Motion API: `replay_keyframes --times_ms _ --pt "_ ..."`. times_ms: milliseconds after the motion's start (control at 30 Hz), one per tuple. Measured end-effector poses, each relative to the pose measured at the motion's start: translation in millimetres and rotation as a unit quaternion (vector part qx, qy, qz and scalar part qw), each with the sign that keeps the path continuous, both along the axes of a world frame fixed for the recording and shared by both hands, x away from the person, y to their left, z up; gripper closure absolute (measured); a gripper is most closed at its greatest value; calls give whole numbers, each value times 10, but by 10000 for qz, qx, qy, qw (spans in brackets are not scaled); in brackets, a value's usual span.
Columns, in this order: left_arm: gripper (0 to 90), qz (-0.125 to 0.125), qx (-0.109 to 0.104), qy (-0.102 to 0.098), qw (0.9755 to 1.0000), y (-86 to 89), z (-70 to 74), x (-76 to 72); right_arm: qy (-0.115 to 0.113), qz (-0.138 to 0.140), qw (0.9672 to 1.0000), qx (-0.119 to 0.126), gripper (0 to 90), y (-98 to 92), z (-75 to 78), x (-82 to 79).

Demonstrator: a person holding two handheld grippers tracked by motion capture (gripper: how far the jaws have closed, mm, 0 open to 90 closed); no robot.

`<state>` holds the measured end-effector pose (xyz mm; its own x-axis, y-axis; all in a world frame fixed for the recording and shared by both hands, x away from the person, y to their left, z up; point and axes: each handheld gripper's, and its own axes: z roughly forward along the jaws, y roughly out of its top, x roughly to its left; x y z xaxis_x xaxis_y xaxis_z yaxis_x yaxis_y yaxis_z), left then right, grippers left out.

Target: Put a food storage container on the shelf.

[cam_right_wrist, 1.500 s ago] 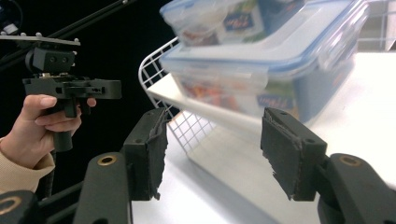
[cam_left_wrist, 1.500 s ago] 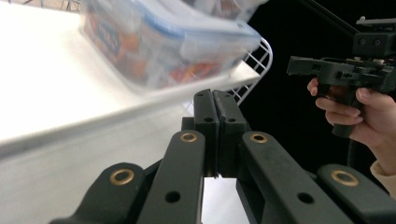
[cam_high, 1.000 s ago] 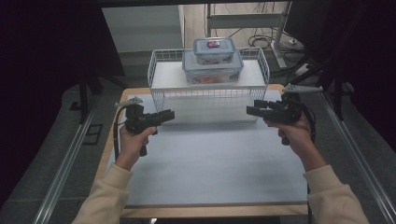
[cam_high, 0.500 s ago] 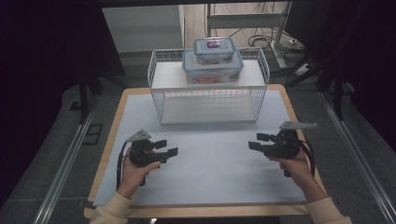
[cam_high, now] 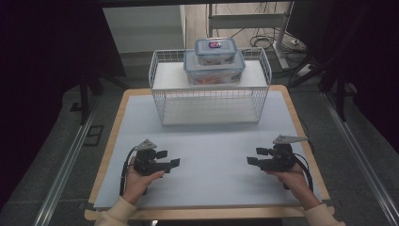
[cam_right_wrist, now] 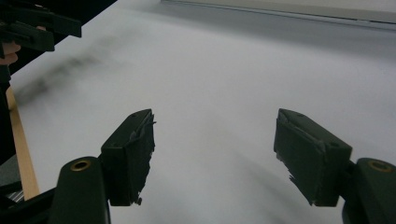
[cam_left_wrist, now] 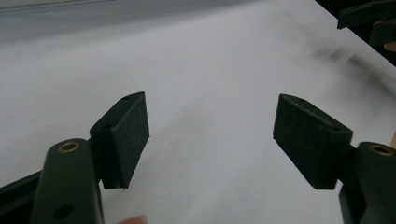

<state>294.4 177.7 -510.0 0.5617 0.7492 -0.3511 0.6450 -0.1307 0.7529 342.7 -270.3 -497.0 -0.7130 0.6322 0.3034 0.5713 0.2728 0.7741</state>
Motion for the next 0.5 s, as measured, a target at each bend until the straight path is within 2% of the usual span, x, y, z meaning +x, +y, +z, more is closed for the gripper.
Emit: replay_keyframes --times_ms 400,500 --pt "265 54 -39 25 10000 18 4 -7 -111 -24 9999 -62 263 1 8 -10" --pt "263 63 -15 -7 10000 30 10 -4 -136 -49 9999 -8 245 -10 19 -11"
